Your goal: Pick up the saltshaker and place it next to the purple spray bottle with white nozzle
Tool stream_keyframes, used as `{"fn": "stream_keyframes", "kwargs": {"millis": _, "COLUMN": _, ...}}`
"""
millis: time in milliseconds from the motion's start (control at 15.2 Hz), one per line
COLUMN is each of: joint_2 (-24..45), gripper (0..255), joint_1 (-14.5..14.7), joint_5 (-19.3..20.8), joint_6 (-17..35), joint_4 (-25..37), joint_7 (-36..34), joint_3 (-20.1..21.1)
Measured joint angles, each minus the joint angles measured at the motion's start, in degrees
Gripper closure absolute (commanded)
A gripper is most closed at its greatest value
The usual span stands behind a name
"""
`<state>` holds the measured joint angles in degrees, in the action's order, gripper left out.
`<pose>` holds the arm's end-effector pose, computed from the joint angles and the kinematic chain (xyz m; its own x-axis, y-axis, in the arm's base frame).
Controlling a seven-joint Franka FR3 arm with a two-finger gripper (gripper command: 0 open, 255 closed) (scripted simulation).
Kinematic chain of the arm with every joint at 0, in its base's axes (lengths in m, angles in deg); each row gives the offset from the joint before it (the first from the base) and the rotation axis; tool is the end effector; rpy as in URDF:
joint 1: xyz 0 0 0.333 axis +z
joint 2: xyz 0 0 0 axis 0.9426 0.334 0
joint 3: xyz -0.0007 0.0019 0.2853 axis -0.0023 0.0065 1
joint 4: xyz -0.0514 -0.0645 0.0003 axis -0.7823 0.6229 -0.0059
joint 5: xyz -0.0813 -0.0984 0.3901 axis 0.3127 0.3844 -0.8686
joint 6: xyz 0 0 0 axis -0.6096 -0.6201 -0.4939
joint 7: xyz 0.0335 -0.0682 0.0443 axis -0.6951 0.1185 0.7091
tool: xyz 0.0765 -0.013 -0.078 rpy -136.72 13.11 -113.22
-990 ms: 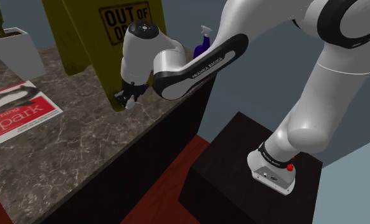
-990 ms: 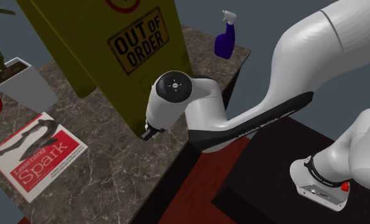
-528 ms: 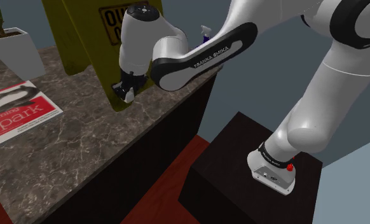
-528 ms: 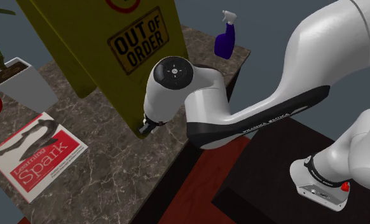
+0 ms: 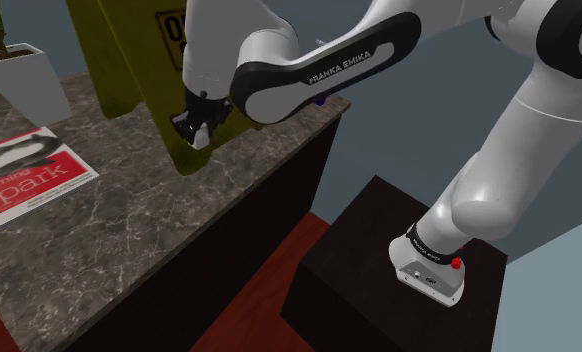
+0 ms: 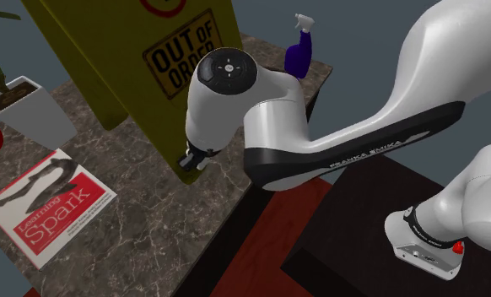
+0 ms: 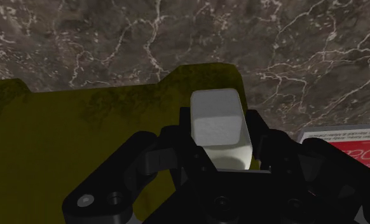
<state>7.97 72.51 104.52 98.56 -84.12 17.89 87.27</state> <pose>0.5333 0.3119 0.3914 0.9379 -0.0587 0.3419 -0.0540 -0.9983 -0.0235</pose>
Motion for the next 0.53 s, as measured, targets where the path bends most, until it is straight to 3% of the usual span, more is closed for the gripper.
{"fn": "stream_keyframes", "kwargs": {"millis": 528, "joint_2": -2.42, "gripper": 255, "joint_1": -0.3, "joint_5": -3.05, "joint_6": -5.13, "joint_4": 3.36, "joint_7": 2.72, "joint_3": 0.53}}
